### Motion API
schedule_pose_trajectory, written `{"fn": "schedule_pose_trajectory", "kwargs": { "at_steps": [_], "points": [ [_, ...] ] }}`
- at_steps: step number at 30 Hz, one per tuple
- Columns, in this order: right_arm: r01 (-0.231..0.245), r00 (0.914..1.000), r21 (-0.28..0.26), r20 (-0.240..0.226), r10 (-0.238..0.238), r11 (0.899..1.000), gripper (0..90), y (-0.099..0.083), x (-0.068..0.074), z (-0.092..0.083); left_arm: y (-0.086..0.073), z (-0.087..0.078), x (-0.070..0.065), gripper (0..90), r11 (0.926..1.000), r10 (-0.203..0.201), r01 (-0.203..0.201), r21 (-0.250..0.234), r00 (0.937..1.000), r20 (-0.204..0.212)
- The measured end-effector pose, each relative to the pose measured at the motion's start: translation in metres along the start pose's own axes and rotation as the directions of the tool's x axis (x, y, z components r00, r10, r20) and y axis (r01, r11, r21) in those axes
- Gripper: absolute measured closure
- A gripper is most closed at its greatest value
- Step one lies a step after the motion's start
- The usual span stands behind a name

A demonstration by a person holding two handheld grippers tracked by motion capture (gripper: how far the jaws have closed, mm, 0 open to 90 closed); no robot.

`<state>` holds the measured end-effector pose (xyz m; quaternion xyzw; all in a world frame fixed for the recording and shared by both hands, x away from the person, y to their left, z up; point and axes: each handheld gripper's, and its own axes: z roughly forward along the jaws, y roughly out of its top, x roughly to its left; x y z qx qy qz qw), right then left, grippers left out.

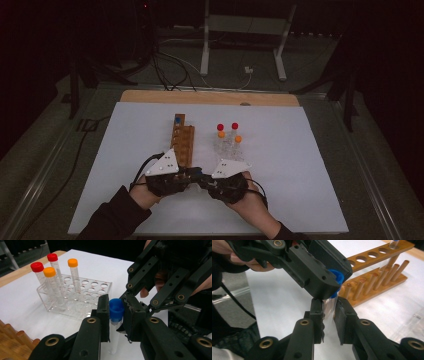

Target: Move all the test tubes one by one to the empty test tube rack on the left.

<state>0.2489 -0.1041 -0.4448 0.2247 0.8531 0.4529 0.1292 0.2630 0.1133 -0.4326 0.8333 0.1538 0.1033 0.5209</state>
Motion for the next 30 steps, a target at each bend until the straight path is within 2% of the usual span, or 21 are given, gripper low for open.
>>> {"fn": "schedule_pose_trajectory", "kwargs": {
  "at_steps": [2, 4, 8, 10, 13, 15, 19, 22, 25, 30],
  "points": [
    [-0.018, 0.9998, -0.005, -0.012, 0.018, 1.0, 74.9, 0.0, -0.002, -0.001, 0.001, -0.001, 0.0, 77.4, 1.0, 0.002, -0.002, -0.004, 0.9999, -0.014],
    [-0.023, 0.9997, -0.004, -0.009, 0.023, 1.0, 67.2, 0.002, -0.004, -0.003, 0.002, -0.002, 0.002, 77.5, 0.9999, 0.009, -0.009, -0.008, 0.9996, -0.028],
    [-0.034, 0.9992, -0.056, 0.021, 0.035, 0.998, 54.8, 0.006, -0.01, -0.014, 0.004, -0.007, 0.009, 77.5, 0.9996, -0.005, 0.004, -0.029, 0.9985, -0.054],
    [-0.035, 0.9991, -0.079, 0.019, 0.037, 0.996, 49.8, 0.007, -0.014, -0.019, 0.004, -0.009, 0.012, 77.5, 0.9982, -0.027, 0.024, -0.055, 0.9977, -0.063],
    [-0.02, 0.9996, -0.1, 0.02, 0.022, 0.995, 41.4, 0.008, -0.018, -0.027, 0.005, -0.011, 0.017, 77.5, 0.9976, -0.039, 0.034, -0.06, 0.9961, -0.08],
    [-0.026, 0.999, -0.106, 0.033, 0.029, 0.994, 35.4, 0.009, -0.021, -0.03, 0.007, -0.012, 0.021, 77.5, 0.9975, -0.043, 0.038, -0.059, 0.9948, -0.092],
    [-0.053, 0.9947, -0.119, 0.081, 0.062, 0.992, 17.4, 0.008, -0.028, -0.035, 0.014, -0.015, 0.028, 77.5, 0.9971, -0.041, 0.034, -0.068, 0.9927, -0.113],
    [-0.074, 0.9908, -0.124, 0.104, 0.087, 0.99, 8.8, 0.008, -0.033, -0.037, 0.022, -0.019, 0.036, 77.6, 0.9965, -0.038, 0.027, -0.079, 0.9898, -0.137],
    [-0.082, 0.9888, -0.124, 0.114, 0.097, 0.989, 4.0, 0.009, -0.035, -0.04, 0.029, -0.023, 0.041, 77.5, 0.9968, -0.027, 0.014, -0.079, 0.9866, -0.161],
    [-0.088, 0.9885, -0.13, 0.111, 0.103, 0.988, 2.4, 0.009, -0.036, -0.042, 0.039, -0.027, 0.054, 77.5, 0.9967, -0.023, 0.006, -0.081, 0.9783, -0.206]
  ]
}}
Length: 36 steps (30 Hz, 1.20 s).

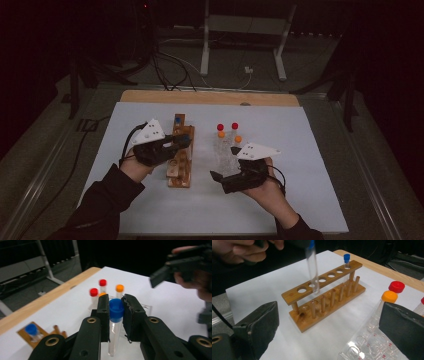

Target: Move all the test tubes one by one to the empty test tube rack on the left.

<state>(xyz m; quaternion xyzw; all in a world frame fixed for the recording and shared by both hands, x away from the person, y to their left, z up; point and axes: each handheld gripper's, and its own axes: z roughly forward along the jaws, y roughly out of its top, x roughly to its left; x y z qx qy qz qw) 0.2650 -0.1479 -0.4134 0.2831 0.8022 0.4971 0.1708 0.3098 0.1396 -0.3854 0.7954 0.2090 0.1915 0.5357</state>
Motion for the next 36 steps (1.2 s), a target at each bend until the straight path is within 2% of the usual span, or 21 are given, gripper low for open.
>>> {"fn": "schedule_pose_trajectory", "kwargs": {
  "at_steps": [1, 8, 11, 16, 21, 24, 27, 29, 31, 35, 36],
  "points": [
    [0.003, 1.0, 0.0, -0.006, -0.003, 1.0, 0.0, 0.0, 0.0, 0.0, 0.001, 0.0, 0.003, 77.5, 1.0, -0.002, 0.002, 0.0, 1.0, -0.009],
    [0.017, 0.9991, -0.011, -0.04, -0.018, 1.0, 0.0, 0.0, 0.0, -0.002, 0.01, 0.0, 0.022, 77.5, 1.0, 0.005, -0.005, 0.005, 0.997, -0.077],
    [0.013, 0.9989, -0.019, -0.045, -0.014, 1.0, 0.0, 0.001, -0.001, -0.004, 0.013, -0.002, 0.033, 77.5, 0.9998, -0.018, 0.016, -0.015, 0.9943, -0.105],
    [0.007, 0.9983, -0.034, -0.057, -0.009, 0.999, 0.0, 0.002, -0.002, -0.008, 0.013, 0.0, 0.048, 77.5, 0.9992, -0.033, 0.029, -0.028, 0.987, -0.157],
    [-0.001, 0.9981, -0.048, -0.062, -0.002, 0.999, 0.0, 0.003, -0.004, -0.011, 0.006, 0.009, 0.06, 77.4, 0.998, -0.059, 0.053, -0.035, 0.9748, -0.215],
    [-0.007, 0.9981, -0.055, -0.061, 0.003, 0.998, 0.0, 0.003, -0.005, -0.012, 0.0, 0.015, 0.066, 77.4, 0.9963, -0.082, 0.075, -0.042, 0.9698, -0.23],
    [-0.007, 0.9983, -0.057, -0.058, 0.004, 0.998, 0.0, 0.003, -0.006, -0.012, -0.005, 0.022, 0.069, 77.4, 0.9964, -0.085, 0.08, -0.028, 0.9672, -0.24],
    [-0.007, 0.9984, -0.057, -0.057, 0.004, 0.998, 0.0, 0.003, -0.006, -0.013, -0.01, 0.026, 0.071, 77.4, 0.9944, -0.106, 0.103, -0.024, 0.9673, -0.23],
    [-0.011, 0.9985, -0.061, -0.055, 0.007, 0.998, 0.0, 0.003, -0.006, -0.014, -0.014, 0.03, 0.071, 77.4, 0.9954, -0.096, 0.094, -0.019, 0.9652, -0.243],
    [-0.017, 0.9983, -0.067, -0.056, 0.014, 0.998, 0.0, 0.003, -0.008, -0.014, -0.022, 0.036, 0.075, 77.4, 0.9924, -0.121, 0.122, -0.01, 0.9623, -0.244],
    [-0.019, 0.9984, -0.067, -0.055, 0.015, 0.998, 0.0, 0.003, -0.008, -0.014, -0.024, 0.038, 0.076, 77.4, 0.9927, -0.117, 0.121, 0.001, 0.9617, -0.248]
  ]
}}
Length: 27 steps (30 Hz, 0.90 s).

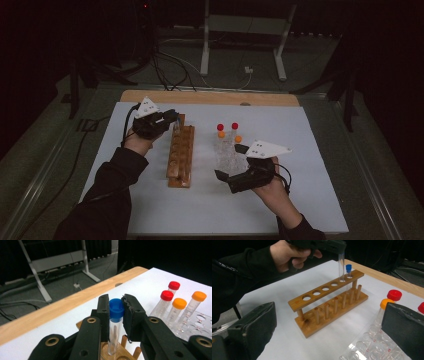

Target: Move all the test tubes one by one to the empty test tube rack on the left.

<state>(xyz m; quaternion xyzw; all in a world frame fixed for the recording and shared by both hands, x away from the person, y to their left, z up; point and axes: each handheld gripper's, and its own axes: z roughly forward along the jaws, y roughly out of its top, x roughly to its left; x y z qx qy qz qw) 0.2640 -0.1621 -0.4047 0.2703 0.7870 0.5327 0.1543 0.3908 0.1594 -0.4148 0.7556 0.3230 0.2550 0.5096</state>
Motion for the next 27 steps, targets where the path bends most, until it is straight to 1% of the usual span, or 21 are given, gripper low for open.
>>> {"fn": "schedule_pose_trajectory", "kwargs": {
  "at_steps": [2, 4, 6, 7, 9, 10, 13, 17, 22, 25, 27],
  "points": [
    [0.0, 1.0, 0.001, -0.003, 0.0, 1.0, 0.0, 0.0, 0.0, 0.0, -0.004, 0.004, 0.001, 77.4, 0.9999, -0.01, 0.01, 0.013, 0.9999, 0.006],
    [0.0, 1.0, 0.0, -0.003, 0.0, 1.0, 0.0, 0.0, 0.0, 0.0, -0.008, 0.008, 0.0, 77.4, 0.9993, -0.002, 0.002, 0.037, 1.0, 0.006],
    [0.001, 1.0, -0.001, -0.002, -0.001, 1.0, 0.0, 0.0, 0.0, 0.0, -0.013, 0.012, 0.0, 77.4, 0.9988, -0.005, 0.005, 0.049, 1.0, 0.007],
    [-0.001, 1.0, -0.001, -0.003, 0.001, 1.0, 0.0, 0.0, 0.0, 0.0, -0.015, 0.014, -0.001, 77.4, 0.9982, 0.003, -0.003, 0.059, 1.0, 0.005],
    [-0.002, 1.0, -0.001, -0.004, 0.002, 1.0, 0.0, 0.0, 0.0, 0.0, -0.019, 0.017, -0.002, 77.4, 0.9974, 0.003, -0.003, 0.072, 1.0, 0.004],
    [-0.002, 1.0, -0.001, -0.004, 0.002, 1.0, 0.0, 0.0, 0.0, 0.0, -0.02, 0.018, -0.002, 77.4, 0.9968, 0.009, -0.009, 0.08, 1.0, 0.004],
    [-0.002, 1.0, 0.0, -0.004, 0.002, 1.0, 0.0, 0.0, -0.001, 0.0, -0.023, 0.02, -0.003, 77.4, 0.9959, 0.01, -0.01, 0.09, 0.9999, 0.0],
    [-0.003, 1.0, -0.002, -0.005, 0.003, 1.0, 0.0, 0.0, -0.001, 0.0, -0.024, 0.022, -0.006, 77.4, 0.9933, 0.037, -0.036, 0.109, 0.9993, -0.01],
    [-0.006, 1.0, -0.007, -0.006, 0.006, 1.0, 0.0, 0.0, -0.001, -0.001, -0.026, 0.024, -0.006, 77.3, 0.9918, 0.031, -0.03, 0.124, 0.9995, -0.009],
    [-0.008, 0.9999, -0.008, -0.006, 0.008, 1.0, 0.0, 0.0, -0.002, -0.002, -0.029, 0.026, -0.007, 77.3, 0.9876, 0.05, -0.048, 0.149, 0.9987, -0.011],
    [-0.009, 0.9999, -0.008, -0.005, 0.009, 1.0, 0.0, 0.0, -0.002, -0.002, -0.03, 0.026, -0.007, 77.2, 0.9884, 0.045, -0.044, 0.146, 0.9989, -0.01]
  ]
}}
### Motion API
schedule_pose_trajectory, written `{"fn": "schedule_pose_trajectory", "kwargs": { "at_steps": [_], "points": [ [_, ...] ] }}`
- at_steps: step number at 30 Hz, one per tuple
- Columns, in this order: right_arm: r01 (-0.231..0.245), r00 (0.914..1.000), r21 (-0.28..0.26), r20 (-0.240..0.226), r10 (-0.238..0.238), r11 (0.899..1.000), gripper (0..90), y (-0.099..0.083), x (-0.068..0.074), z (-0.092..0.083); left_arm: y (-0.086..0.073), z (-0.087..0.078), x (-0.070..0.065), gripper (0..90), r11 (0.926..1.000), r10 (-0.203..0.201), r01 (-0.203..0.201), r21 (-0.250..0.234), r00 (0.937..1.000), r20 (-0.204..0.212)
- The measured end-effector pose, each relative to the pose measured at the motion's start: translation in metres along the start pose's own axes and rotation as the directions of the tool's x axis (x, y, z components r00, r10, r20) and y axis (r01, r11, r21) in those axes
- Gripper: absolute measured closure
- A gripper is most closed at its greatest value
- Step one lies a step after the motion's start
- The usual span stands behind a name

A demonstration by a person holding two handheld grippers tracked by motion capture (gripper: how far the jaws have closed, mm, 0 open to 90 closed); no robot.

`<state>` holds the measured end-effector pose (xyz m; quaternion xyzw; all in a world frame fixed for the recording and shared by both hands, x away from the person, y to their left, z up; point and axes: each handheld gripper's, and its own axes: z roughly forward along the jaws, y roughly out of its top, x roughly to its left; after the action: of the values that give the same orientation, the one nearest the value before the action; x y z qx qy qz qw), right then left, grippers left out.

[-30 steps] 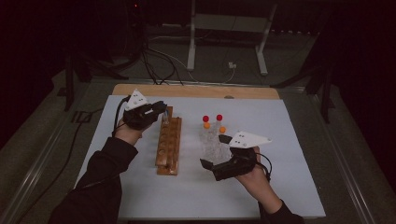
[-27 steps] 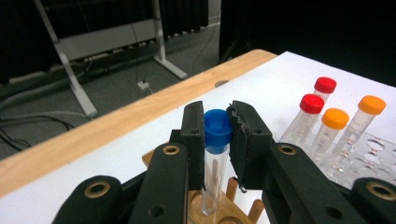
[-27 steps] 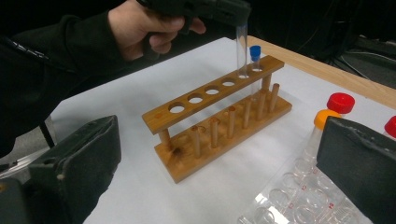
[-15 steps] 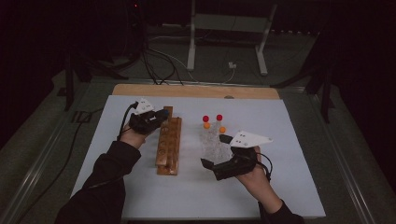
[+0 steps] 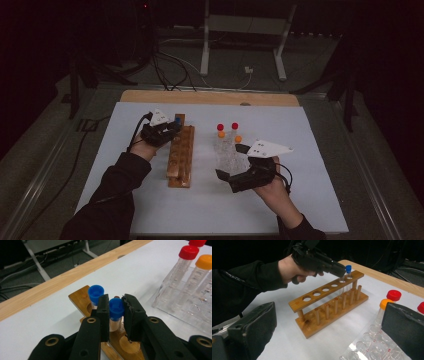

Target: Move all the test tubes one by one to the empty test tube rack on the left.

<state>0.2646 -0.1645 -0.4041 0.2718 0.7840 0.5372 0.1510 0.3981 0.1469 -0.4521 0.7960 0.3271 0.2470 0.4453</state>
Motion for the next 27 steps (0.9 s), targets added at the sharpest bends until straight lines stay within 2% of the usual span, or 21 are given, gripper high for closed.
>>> {"fn": "schedule_pose_trajectory", "kwargs": {
  "at_steps": [10, 15, 19, 25, 27],
  "points": [
    [-0.012, 0.9999, -0.015, -0.006, 0.012, 1.0, 0.0, 0.001, -0.002, -0.003, 0.002, -0.001, 0.001, 75.5, 0.9999, 0.001, -0.001, 0.016, 0.9999, 0.016],
    [-0.019, 0.9998, -0.039, -0.01, 0.019, 0.999, 0.0, 0.002, -0.005, -0.007, 0.006, -0.008, -0.002, 54.7, 1.0, -0.006, 0.006, 0.006, 1.0, 0.006],
    [-0.02, 0.9998, -0.049, -0.001, 0.02, 0.999, 0.0, 0.004, -0.008, -0.012, 0.009, -0.019, -0.004, 40.1, 0.9994, -0.025, 0.025, -0.025, 0.9992, 0.03],
    [-0.02, 0.9996, -0.037, 0.019, 0.021, 0.999, 0.0, 0.005, -0.015, -0.015, 0.011, -0.034, -0.012, 16.7, 0.9991, -0.037, 0.039, -0.017, 0.9966, 0.074],
    [-0.019, 0.9993, -0.025, 0.032, 0.02, 0.999, 0.0, 0.004, -0.018, -0.015, 0.011, -0.04, -0.016, 14.7, 0.999, -0.033, 0.036, -0.026, 0.995, 0.094]
  ]
}}
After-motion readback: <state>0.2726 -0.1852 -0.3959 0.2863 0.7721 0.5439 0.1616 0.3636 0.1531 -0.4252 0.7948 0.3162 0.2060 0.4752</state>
